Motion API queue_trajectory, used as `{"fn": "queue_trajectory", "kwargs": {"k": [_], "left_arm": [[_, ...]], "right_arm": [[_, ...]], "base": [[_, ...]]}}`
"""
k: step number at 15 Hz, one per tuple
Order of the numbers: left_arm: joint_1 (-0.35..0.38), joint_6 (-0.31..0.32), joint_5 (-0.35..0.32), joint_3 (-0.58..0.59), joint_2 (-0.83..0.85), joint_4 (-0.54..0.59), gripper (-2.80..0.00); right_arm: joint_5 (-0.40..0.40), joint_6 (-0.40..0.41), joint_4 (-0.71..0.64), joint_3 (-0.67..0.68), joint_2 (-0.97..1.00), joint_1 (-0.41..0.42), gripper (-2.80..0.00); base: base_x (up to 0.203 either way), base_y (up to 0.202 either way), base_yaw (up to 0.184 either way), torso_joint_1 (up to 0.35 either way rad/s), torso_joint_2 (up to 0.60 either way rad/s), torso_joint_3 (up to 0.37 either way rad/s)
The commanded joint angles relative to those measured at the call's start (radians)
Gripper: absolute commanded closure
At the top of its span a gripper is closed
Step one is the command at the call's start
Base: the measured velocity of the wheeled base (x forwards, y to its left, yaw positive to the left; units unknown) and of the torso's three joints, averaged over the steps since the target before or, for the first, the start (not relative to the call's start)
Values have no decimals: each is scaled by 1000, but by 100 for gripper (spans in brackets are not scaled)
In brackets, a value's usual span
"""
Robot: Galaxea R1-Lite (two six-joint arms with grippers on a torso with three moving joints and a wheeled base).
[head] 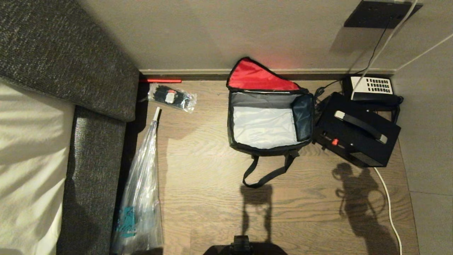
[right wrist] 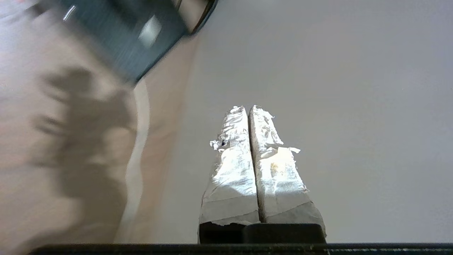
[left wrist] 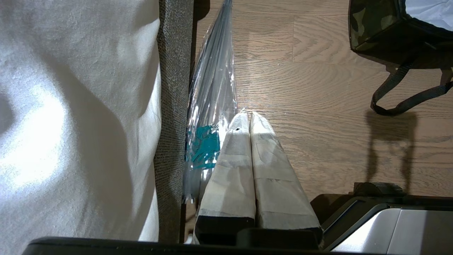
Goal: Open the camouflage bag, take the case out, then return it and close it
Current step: Grip the handle again
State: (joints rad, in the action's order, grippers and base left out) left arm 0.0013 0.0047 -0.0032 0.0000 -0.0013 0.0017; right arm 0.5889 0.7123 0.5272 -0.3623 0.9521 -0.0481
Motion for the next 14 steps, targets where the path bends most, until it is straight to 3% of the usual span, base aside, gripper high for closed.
{"fn": "queue_trajectory", "kwargs": {"k": [1,4,7,10,14], "left_arm": [[0,0,0,2,1,0,0],[0,0,0,2,1,0,0],[0,0,0,2,1,0,0],[0,0,0,3,1,0,0],[0,0,0,3,1,0,0]], "right_arm": [[-23,-185,-117,179,-386,-2,0],[-186,-441,-237,323,-633,32,0],[-491,-671,-379,358,-767,50,0],[-580,-696,-535,360,-907,52,0],[-592,-717,-527,364,-934,53,0]], "base": [[0,0,0,0,0,0],[0,0,0,0,0,0],[0,0,0,0,0,0],[0,0,0,0,0,0],[0,0,0,0,0,0]]}}
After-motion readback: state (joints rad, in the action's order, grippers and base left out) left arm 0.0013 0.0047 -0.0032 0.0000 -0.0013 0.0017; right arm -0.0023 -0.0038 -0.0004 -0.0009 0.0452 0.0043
